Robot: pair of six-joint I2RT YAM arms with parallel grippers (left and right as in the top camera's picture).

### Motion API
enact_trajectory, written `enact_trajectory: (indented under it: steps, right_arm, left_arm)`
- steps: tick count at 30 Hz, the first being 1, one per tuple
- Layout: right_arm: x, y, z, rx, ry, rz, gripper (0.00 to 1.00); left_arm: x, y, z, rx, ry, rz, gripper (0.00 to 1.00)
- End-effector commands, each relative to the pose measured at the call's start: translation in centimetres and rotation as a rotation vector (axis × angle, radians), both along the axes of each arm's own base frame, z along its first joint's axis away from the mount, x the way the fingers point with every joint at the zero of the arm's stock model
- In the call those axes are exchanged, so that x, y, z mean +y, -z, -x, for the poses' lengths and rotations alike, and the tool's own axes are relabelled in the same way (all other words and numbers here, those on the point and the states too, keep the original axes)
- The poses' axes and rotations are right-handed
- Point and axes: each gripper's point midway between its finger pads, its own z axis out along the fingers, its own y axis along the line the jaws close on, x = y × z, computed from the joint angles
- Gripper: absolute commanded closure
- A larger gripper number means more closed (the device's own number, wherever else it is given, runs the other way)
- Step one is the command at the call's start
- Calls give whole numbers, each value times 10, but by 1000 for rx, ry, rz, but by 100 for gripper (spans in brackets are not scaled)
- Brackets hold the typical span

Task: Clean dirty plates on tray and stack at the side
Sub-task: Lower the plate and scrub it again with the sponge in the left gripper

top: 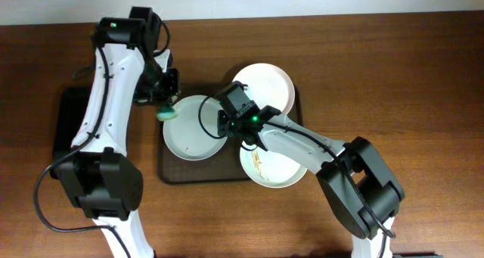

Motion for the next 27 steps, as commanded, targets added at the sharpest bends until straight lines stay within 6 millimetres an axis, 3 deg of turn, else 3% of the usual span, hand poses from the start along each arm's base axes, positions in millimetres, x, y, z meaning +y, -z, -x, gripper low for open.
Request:
enact_trajectory:
  steps: [1, 4, 8, 11, 17, 22, 27]
  right_arm:
    - [-3, -1, -8, 2, 29, -19, 96]
    - [-7, 13, -8, 29, 45, -7, 96]
    - [-7, 20, -7, 40, 45, 0, 96]
    - [-7, 20, -7, 40, 45, 1, 96]
    - [-8, 20, -7, 41, 45, 1, 96]
    - [-8, 20, -7, 39, 47, 4, 96]
    - [-8, 27, -7, 47, 47, 10, 96]
  left_arm:
    - [7, 41, 6, 61, -117, -39, 99]
    - [3, 82, 10, 76, -177, -56, 99]
    - [-21, 119, 26, 91, -100, -63, 99]
    - [-23, 141, 38, 106, -110, -92, 99]
    - [-26, 208, 25, -87, -199, -40, 99]
    - [-14, 231, 61, -53, -149, -177, 99]
    - [-3, 226, 91, 26, -68, -344, 99]
